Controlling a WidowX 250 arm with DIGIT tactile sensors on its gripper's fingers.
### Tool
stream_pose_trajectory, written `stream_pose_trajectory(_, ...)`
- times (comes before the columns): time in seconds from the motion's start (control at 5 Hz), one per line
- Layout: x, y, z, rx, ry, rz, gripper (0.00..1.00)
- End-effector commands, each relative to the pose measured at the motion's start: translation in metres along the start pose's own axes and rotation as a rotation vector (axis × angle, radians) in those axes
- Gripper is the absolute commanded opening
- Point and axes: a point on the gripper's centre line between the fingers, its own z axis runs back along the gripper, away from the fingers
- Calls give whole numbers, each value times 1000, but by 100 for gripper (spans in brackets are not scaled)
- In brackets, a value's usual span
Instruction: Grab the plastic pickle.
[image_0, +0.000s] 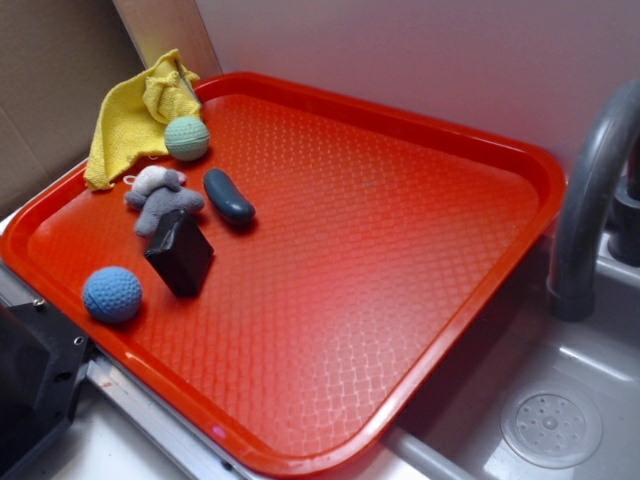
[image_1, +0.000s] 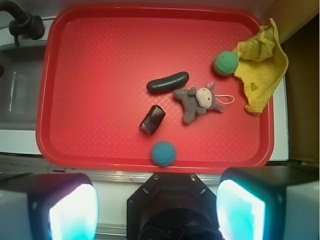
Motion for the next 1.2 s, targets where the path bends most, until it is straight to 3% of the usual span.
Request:
stream_pose_trajectory(0.0,0,0,0,0,0,0,100)
stream_pose_trajectory(0.2,29,-5,-42,-11,-1,216,100)
stream_pose_trajectory(0.4,44,2,-75,24,-72,412,100)
stream_pose_trajectory(0.6,70,9,-119,-54,-130,669,100)
stream_pose_trajectory(0.8,87,20,-164,-15,-108,693,100)
stream_pose_trajectory(1.0,104,32,-201,-16,-15,778,100)
